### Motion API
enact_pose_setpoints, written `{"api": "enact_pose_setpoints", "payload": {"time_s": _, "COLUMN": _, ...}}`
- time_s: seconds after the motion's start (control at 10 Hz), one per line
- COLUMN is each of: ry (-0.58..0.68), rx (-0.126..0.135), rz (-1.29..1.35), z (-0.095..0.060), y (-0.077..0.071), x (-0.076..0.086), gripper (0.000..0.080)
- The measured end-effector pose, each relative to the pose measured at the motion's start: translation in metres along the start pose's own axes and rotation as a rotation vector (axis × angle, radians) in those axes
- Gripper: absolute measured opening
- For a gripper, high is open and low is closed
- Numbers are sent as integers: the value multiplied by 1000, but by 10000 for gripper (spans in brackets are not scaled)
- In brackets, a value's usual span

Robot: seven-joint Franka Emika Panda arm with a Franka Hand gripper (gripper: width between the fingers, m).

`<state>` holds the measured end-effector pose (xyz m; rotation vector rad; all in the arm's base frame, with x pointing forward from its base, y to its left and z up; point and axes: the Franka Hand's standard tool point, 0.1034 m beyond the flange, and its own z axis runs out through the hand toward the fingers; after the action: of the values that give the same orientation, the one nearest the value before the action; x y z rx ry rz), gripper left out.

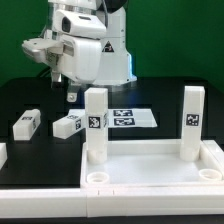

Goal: Assemble desk

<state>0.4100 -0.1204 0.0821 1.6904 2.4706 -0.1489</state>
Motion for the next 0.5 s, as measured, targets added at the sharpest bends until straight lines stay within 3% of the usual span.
{"api": "enact_pose_setpoints", "payload": {"time_s": 0.1, "ry": 8, "rx": 29, "rz": 205, "z": 2, "y": -2, "x": -8, "gripper": 649}}
{"api": "enact_pose_setpoints", "payload": {"time_s": 0.4, "ry": 0, "rx": 48, "rz": 711, "z": 7, "y": 13, "x": 4, "gripper": 649}}
{"api": "enact_pose_setpoints", "payload": {"time_s": 0.5, "ry": 5, "rx": 22, "rz": 691, "z": 4, "y": 15, "x": 4, "gripper": 649}}
